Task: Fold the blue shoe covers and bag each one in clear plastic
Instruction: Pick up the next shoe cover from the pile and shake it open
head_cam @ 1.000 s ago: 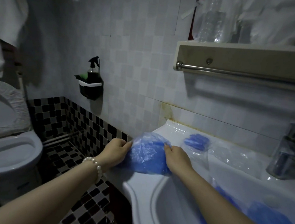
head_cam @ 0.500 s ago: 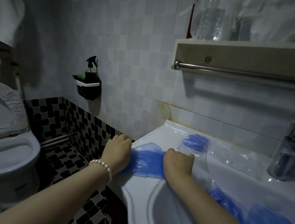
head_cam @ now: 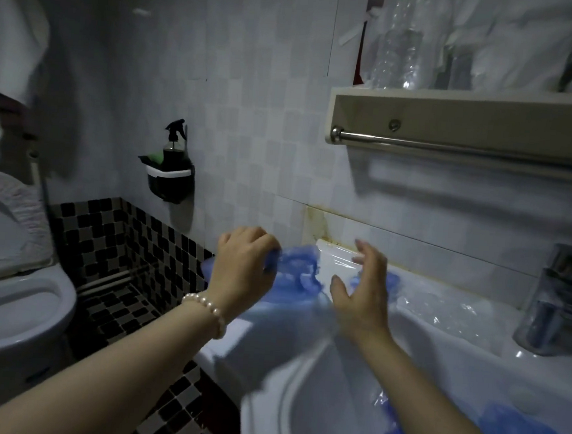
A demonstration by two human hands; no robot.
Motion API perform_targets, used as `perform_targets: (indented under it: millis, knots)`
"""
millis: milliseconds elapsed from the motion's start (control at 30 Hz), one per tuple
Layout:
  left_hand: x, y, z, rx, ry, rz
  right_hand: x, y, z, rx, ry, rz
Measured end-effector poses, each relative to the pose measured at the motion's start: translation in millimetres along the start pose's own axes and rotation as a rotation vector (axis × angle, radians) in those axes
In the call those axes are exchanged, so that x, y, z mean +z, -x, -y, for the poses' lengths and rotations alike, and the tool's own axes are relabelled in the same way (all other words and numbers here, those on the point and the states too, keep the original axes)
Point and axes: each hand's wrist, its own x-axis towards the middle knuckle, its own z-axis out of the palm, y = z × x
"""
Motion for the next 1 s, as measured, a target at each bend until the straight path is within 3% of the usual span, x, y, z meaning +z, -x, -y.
perform_targets:
  millis: [67, 200, 500, 567, 633, 700, 733, 800, 867, 1000]
  knots:
    - [-4, 11, 2, 0.134, -0.003, -0.008, -11, -6, 5, -0.214, 0.070, 0.134]
    - [6, 48, 13, 0.187, -0.052, 0.229, -3, 18, 2, -0.492, 0.373, 0.462]
    - [-9, 80, 23, 0.139, 0.190, 0.430, 14, 37, -7, -0.529, 0.246, 0.477]
    - [-15, 76, 24, 0.158, 0.220, 0.393, 14, 38, -7, -0.522, 0.242, 0.493]
    - [-22, 67, 21, 0.160, 0.288, 0.237, 14, 38, -7, -0.502, 0.242, 0.508]
    - [-22, 55, 19, 0.147, 0.182, 0.057, 14, 38, -6, -0.488, 0.254, 0.531]
    - [-22, 47, 16, 0.136, 0.054, 0.049, 13, 38, -6, -0.487, 0.266, 0.540]
    - [-18, 34, 11, 0.079, -0.149, 0.242, 12, 38, -5, -0.500, 0.292, 0.548]
    - [-10, 25, 7, -0.003, -0.151, 0.405, 11, 39, -6, -0.519, 0.316, 0.547]
    - [-3, 20, 6, 0.238, 0.024, 0.308, 6, 38, -6, -0.562, 0.338, 0.535]
